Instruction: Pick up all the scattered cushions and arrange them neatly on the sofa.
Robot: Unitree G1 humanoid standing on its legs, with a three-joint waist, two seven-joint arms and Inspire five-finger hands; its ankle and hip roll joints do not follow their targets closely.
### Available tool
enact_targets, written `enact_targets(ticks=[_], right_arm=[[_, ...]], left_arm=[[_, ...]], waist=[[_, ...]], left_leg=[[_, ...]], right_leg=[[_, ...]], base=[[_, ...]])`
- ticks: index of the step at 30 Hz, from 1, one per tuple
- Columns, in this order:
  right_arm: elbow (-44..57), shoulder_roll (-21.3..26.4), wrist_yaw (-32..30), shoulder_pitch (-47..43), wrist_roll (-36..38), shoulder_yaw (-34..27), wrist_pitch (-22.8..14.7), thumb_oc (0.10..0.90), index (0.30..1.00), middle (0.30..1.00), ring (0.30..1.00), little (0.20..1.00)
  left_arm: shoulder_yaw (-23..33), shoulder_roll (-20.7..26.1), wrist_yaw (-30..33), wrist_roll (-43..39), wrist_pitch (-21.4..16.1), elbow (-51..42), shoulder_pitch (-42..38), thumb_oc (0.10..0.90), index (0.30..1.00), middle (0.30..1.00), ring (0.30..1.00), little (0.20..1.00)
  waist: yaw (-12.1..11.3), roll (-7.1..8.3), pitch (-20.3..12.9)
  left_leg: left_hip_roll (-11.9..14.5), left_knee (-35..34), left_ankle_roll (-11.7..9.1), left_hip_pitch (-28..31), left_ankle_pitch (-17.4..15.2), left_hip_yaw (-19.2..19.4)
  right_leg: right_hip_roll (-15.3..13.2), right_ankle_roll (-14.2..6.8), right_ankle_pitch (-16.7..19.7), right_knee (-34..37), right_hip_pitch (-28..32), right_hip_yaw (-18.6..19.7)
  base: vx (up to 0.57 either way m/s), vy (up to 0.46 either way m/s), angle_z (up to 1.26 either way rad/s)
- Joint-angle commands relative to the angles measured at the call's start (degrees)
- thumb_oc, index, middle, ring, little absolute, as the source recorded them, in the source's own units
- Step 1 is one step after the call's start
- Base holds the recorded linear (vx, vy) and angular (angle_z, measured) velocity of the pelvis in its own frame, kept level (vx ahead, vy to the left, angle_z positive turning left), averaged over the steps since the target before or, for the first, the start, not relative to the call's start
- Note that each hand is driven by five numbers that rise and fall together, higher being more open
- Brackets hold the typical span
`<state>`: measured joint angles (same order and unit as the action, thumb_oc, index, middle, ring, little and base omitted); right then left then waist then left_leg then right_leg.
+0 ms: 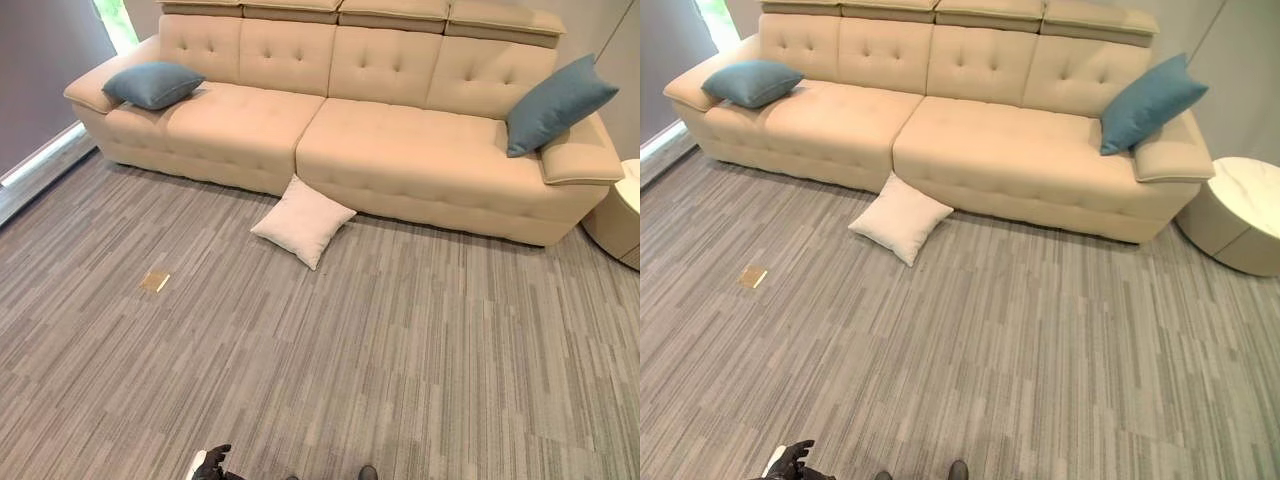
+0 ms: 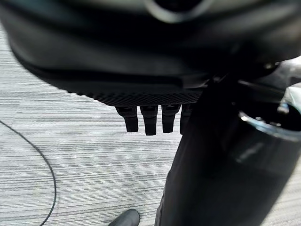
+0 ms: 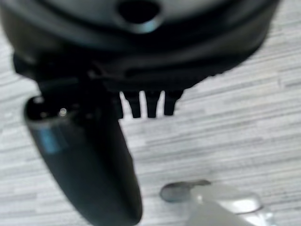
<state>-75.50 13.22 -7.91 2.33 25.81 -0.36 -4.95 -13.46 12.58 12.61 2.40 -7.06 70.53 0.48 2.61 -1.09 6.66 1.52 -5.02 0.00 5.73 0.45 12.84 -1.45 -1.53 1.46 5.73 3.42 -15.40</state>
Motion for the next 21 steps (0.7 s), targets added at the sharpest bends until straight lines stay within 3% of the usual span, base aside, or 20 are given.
enact_targets(ticks=[1, 4, 9, 21], right_arm=[[-1.1, 0.2, -1.6, -1.6, -0.5, 1.2, -2.0, 0.800, 0.900, 0.900, 0.900, 0.900], [-2.1, -0.1, -2.1, -1.9, -1.1, 1.5, -1.9, 0.800, 0.900, 0.900, 0.900, 0.900], [-1.5, 0.1, -2.4, -2.5, -0.4, 1.6, -2.0, 0.800, 0.900, 0.900, 0.900, 0.900], [0.2, -2.4, -1.7, -2.9, -5.3, 6.5, -1.6, 0.800, 0.900, 0.900, 0.900, 0.900]], left_arm=[[-1.2, -0.9, 2.3, 2.0, -0.7, 2.9, -3.6, 0.800, 0.900, 0.900, 0.900, 0.900], [-2.0, -1.8, 2.8, 2.0, -0.6, 3.2, -4.5, 0.800, 0.900, 0.900, 0.900, 0.900], [2.0, -2.7, 2.1, -7.5, -1.3, 2.1, -4.8, 0.800, 0.900, 0.900, 0.900, 0.900], [-0.4, -4.0, 0.5, -2.4, 0.2, 6.6, -2.9, 0.800, 0.900, 0.900, 0.900, 0.900]], waist=[[1.3, 0.69, -0.8], [1.6, 0.71, -1.2], [1.2, 1.18, -1.2], [0.5, 1.58, -1.1]], left_leg=[[4.2, 0.0, -4.9, -1.9, -1.5, -1.3], [4.4, 0.0, -4.9, -1.9, -1.7, -1.0], [4.4, 0.0, -4.9, -1.8, -1.4, -1.1], [4.4, 0.0, -5.0, -1.8, -1.7, -2.1]], right_leg=[[-5.1, -6.5, -3.1, -0.7, 2.1, -1.8], [-5.0, -6.6, -3.1, -0.7, 1.9, -1.5], [-4.9, -6.5, -3.0, -0.7, 2.1, -1.8], [-4.8, -6.3, -3.5, -0.7, 2.7, -2.5]], base=[[0.00, 0.000, 0.00], [0.00, 0.000, 0.00], [0.00, 0.000, 0.00], [0.01, -0.006, 0.03]])
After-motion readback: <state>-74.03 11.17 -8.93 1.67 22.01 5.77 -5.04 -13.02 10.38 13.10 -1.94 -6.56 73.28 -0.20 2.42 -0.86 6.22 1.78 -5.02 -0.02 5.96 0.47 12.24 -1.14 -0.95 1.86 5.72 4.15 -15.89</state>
